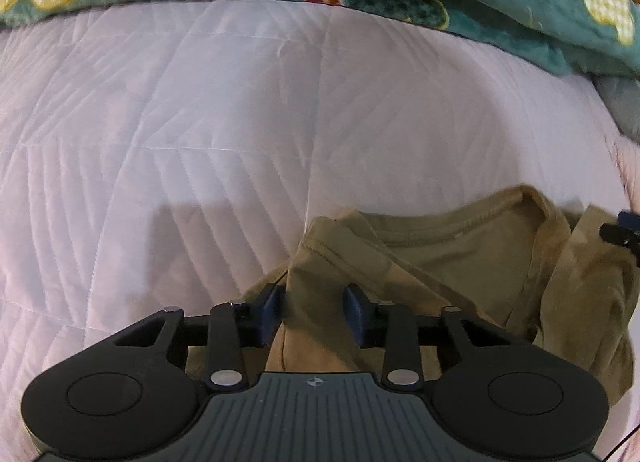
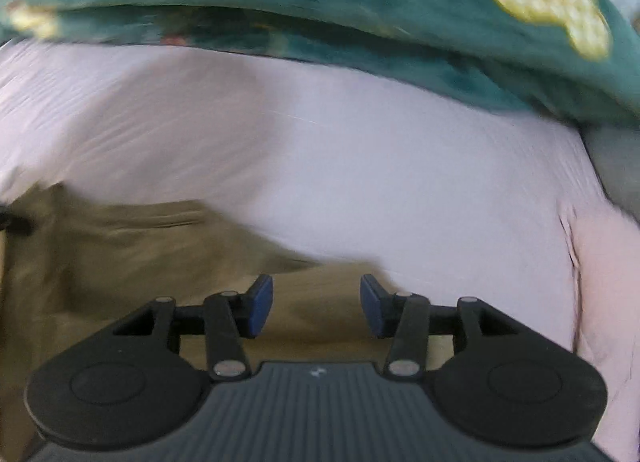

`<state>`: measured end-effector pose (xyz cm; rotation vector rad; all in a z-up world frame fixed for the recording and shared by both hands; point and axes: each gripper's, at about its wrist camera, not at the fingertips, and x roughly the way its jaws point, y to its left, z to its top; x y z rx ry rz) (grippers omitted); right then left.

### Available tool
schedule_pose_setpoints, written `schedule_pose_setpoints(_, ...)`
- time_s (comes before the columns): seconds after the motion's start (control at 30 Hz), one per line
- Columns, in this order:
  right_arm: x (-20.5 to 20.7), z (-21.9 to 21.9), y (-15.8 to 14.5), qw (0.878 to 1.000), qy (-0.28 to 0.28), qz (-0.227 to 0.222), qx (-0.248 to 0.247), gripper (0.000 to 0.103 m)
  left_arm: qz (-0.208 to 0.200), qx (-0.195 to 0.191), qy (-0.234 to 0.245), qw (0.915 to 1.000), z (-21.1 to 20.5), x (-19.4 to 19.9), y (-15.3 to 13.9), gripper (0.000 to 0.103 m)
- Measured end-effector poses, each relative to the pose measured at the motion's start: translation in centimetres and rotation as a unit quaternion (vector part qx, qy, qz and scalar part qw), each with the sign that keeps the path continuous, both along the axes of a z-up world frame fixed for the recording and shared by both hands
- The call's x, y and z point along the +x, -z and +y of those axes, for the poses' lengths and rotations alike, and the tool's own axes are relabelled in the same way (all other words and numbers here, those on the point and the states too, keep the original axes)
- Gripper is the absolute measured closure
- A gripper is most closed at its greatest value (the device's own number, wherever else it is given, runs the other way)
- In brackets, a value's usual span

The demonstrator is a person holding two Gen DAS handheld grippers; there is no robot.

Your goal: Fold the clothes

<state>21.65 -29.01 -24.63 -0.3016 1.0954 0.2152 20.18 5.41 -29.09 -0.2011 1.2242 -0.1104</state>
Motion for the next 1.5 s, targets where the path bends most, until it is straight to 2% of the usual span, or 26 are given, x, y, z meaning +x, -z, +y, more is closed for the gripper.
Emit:
schedule_pose_setpoints(0.13, 1.7, -1.4, 2.2, 0.999, 0.01, 0.035, -0.012, 0.053, -0.004, -0.001, 0.008, 1.0, -0.5, 0.2, 0.3, 0.066)
schedule_pose_setpoints(0.2, 1.6, -1.8, 2.7, 0.999, 0.011, 0.046, 0.005, 0.056, -0.017, 0.001, 0.021, 0.9996, -0.9, -0.1, 0.1, 0.081)
schedule_pose_setpoints(0.23, 1.4, -2.0, 2.6, 0.999, 0.013, 0.046, 0.02, 0.07, -0.022, -0.003, 0.026, 0.9994, -0.9, -0.2, -0.1, 0.099)
schedule_pose_setpoints(0.27, 1.1, -2.2, 2.5, 0.998, 0.016, 0.047, 0.035, 0.092, -0.026, -0.008, 0.029, 0.9992, -0.9, -0.4, -0.3, 0.1)
schedule_pose_setpoints(0.3, 0.7, -2.3, 2.3, 0.998, 0.014, 0.042, 0.044, 0.094, -0.032, -0.01, 0.029, 0.999, -0.9, -0.6, -0.5, 0.1)
schedule_pose_setpoints(0.4, -0.8, -2.3, 0.8, 0.999, -0.001, 0.01, 0.048, 0.095, -0.049, -0.013, 0.026, 0.9984, -0.8, -1.3, -1.6, 0.101)
schedule_pose_setpoints(0.53, -2.5, -2.4, -2.5, 0.997, -0.009, -0.031, 0.068, 0.095, -0.075, -0.012, 0.026, 0.9968, -0.9, -2.5, -4.0, 0.101)
schedule_pose_setpoints(0.7, -5.8, -2.5, -6.7, 0.993, -0.006, -0.069, 0.094, 0.096, -0.117, -0.025, 0.037, 0.992, -0.6, -6.0, -9.2, 0.101)
schedule_pose_setpoints(0.9, -9.9, -2.9, -10.0, 0.991, 0.002, -0.077, 0.111, 0.095, -0.159, -0.042, 0.039, 0.9856, 0.2, -10.9, -13.9, 0.101)
schedule_pose_setpoints(1.17, -8.8, -4.1, -10.4, 0.986, 0.054, -0.082, 0.137, 0.093, -0.181, -0.044, 0.024, 0.9822, 0.8, -12.3, -15.0, 0.101)
schedule_pose_setpoints(1.27, -9.3, -4.4, -11.0, 0.983, 0.056, -0.1, 0.141, 0.093, -0.182, -0.043, 0.018, 0.9822, 0.8, -12.7, -14.9, 0.101)
schedule_pose_setpoints(1.4, -9.8, -4.4, -11.2, 0.984, 0.044, -0.095, 0.142, 0.099, -0.185, -0.045, 0.013, 0.9817, 0.9, -13.1, -15.2, 0.101)
schedule_pose_setpoints(1.5, -11.1, -4.7, -12.9, 0.981, 0.044, -0.099, 0.159, 0.1, -0.193, -0.05, 0.009, 0.9798, 1.5, -14.4, -17.0, 0.101)
